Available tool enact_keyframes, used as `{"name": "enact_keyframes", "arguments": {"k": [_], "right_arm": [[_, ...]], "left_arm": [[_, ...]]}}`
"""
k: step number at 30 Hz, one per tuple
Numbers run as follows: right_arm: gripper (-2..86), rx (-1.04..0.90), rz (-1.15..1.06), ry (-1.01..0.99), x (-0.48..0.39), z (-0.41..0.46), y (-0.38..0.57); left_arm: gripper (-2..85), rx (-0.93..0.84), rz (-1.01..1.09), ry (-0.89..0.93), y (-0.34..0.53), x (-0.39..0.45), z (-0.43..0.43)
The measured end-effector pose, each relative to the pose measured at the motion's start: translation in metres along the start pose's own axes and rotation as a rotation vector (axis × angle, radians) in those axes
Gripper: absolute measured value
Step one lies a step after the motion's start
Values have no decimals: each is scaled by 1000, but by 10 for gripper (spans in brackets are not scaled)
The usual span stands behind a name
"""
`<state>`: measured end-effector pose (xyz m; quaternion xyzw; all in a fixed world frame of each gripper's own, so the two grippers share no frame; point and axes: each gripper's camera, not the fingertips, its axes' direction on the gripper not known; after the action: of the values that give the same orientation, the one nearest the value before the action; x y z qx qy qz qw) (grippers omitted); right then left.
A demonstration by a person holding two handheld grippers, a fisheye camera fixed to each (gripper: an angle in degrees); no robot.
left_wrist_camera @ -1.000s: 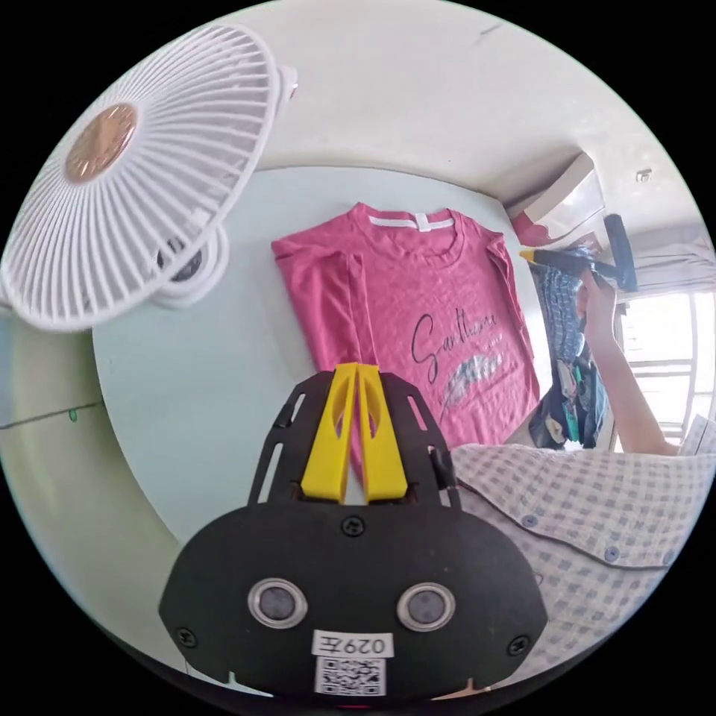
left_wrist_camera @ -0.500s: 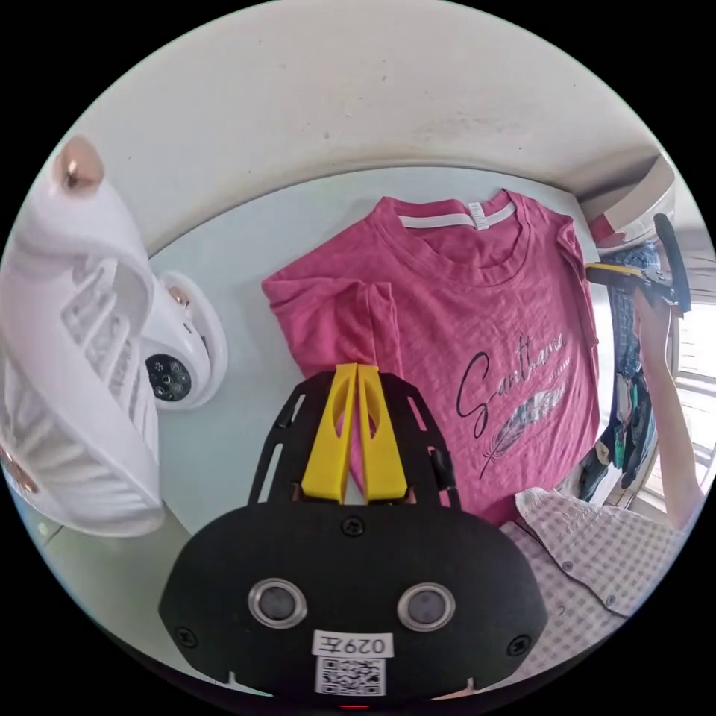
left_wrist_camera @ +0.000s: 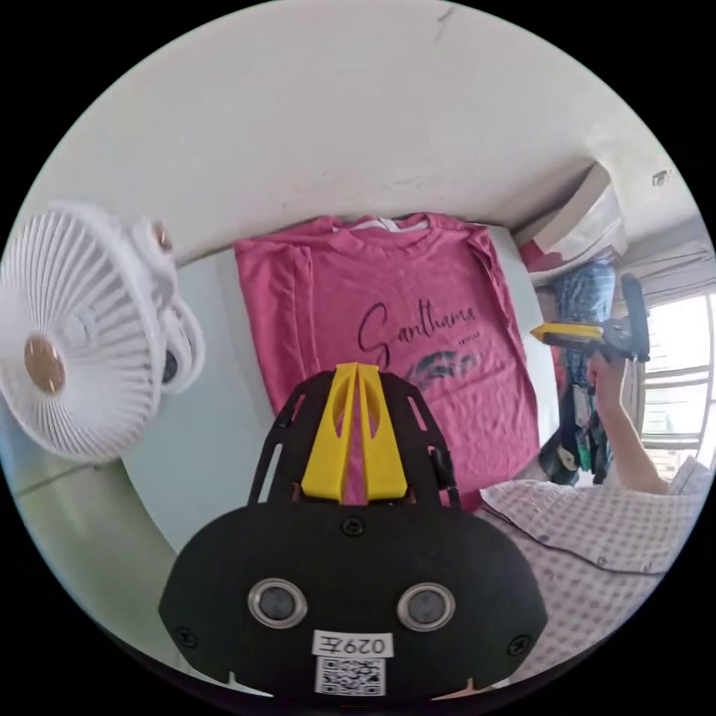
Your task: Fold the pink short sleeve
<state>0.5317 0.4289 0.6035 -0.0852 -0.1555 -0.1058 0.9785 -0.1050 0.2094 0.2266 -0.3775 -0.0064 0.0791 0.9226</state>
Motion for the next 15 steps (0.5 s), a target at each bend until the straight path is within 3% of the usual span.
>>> {"name": "enact_keyframes", "arguments": {"k": [4, 8, 9, 15], "right_arm": [[-5, -101, -2, -58, -10, -7, 71], [-5, -148, -14, 11, -13, -19, 80], [-5, -127, -19, 7, -12, -29, 80], [-4, -92, 0, 79, -9, -84, 78]], "left_arm": [[-10, -29, -100, 67, 100, 0, 19], [-10, -212, -78, -138, 121, 2, 52], [-10, -116, -79, -154, 122, 0, 45], [-10, -74, -110, -136, 100, -42, 44]]}}
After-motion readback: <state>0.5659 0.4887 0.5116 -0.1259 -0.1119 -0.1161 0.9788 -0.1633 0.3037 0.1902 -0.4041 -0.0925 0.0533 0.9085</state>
